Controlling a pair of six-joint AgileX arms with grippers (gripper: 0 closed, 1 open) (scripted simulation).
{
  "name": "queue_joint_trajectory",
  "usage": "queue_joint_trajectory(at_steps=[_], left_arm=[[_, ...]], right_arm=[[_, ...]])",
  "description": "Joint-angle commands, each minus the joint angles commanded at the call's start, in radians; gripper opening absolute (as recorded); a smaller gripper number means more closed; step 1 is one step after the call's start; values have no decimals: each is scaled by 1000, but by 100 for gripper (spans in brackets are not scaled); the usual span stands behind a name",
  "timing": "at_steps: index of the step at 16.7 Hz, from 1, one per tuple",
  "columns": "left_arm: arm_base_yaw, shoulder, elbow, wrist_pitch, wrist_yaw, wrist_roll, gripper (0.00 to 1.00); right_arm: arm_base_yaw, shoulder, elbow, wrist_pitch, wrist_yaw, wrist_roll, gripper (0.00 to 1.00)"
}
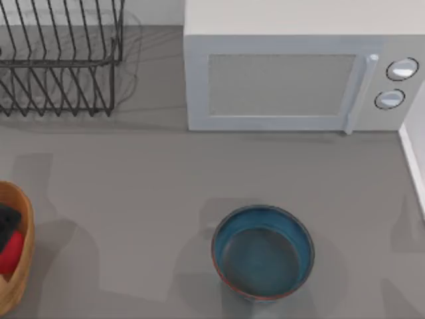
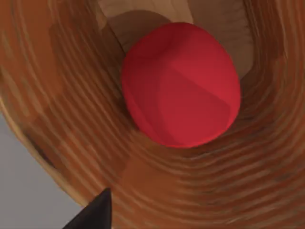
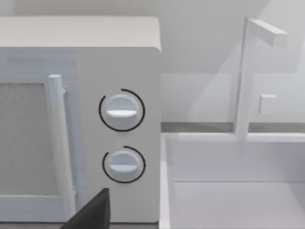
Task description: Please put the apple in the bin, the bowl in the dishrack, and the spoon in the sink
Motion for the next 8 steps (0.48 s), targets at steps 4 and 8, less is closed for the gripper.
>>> queue_joint_trajectory(at_steps=[4,8], left_arm=[[-7,-183,-137,143,-5,450,100],[-16,-382,-311,295,-15,1019,100]], right_arm=[[0,0,0,0,0,0,100],[0,0,0,0,0,0,100]])
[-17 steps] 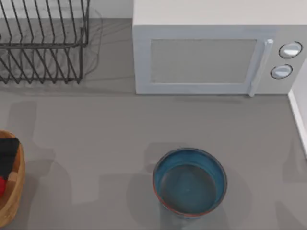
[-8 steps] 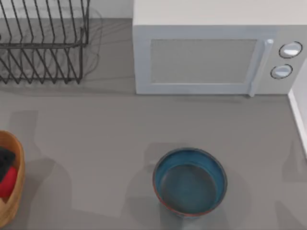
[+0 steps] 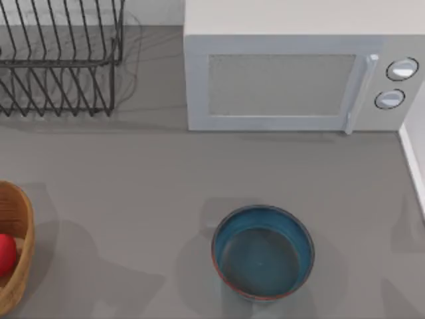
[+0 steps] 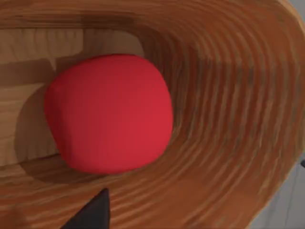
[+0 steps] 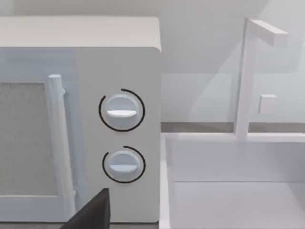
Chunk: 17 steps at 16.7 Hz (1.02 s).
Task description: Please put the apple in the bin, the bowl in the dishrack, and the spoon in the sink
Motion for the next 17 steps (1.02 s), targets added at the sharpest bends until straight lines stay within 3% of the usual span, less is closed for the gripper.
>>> queue_joint_trajectory(at_steps=[5,9,13,17], left_arm=[[-15,-272,-224,209,-7,721,100],[-26,-495,-371,386,-5,1185,100],[-34,-685,-466,541,0,1488,100],[-37,-788,-507,625,3,1620,100]], right_arm=[[0,0,0,0,0,0,100],[0,0,0,0,0,0,100],[0,0,0,0,0,0,100],[0,0,0,0,0,0,100]])
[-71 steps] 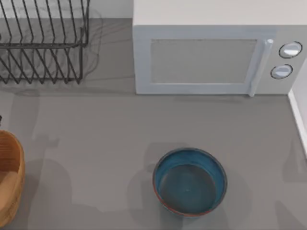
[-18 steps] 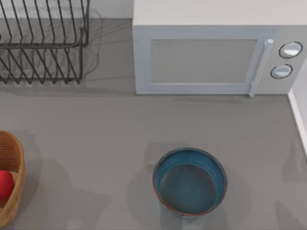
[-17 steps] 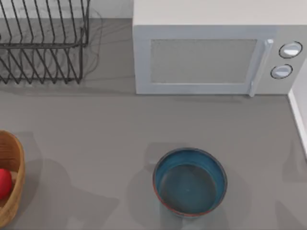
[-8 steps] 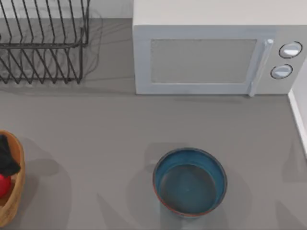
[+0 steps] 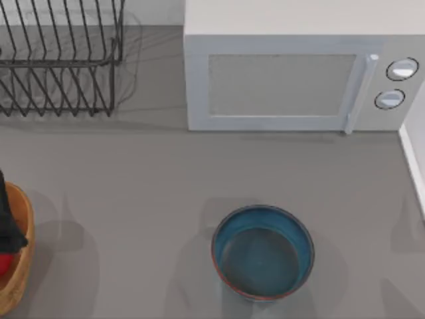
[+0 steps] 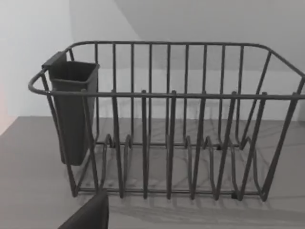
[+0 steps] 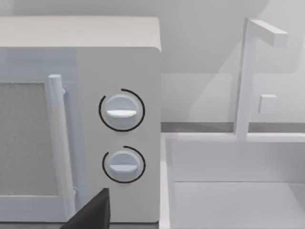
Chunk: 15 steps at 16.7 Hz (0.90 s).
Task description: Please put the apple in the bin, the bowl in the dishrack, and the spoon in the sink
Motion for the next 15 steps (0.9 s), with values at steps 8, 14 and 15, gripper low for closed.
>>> queue_joint_trajectory(at_steps=[8,14,15], left_arm=[[-17,27,31,-20,1,-12,100],[-189,359,371,-256,3,-183,100],[-230,450,463,-315,3,-224,100]], right_arm=[[0,0,0,0,0,0,100],[0,0,0,0,0,0,100],[0,0,0,0,0,0,100]])
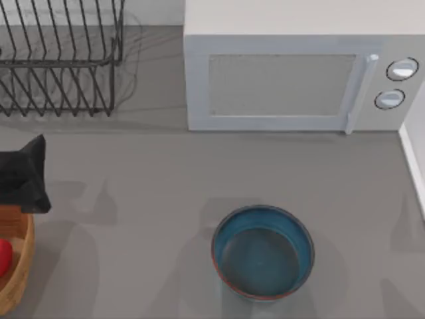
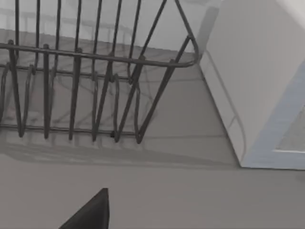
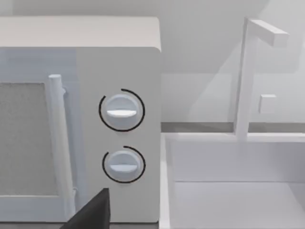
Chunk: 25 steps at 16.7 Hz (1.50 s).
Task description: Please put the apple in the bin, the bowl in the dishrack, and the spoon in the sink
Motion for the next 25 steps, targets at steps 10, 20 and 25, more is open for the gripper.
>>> queue_joint_trajectory(at_steps=[10,20,25], left_arm=[[-468,1168,1081,-708,4,-451,100],[-794,1877,1807,-1161,4,-763,100],[-819,1929,1861,-1192,2,-786,100]], right_arm=[[0,0,0,0,0,0,100],[0,0,0,0,0,0,100],[0,0,0,0,0,0,100]])
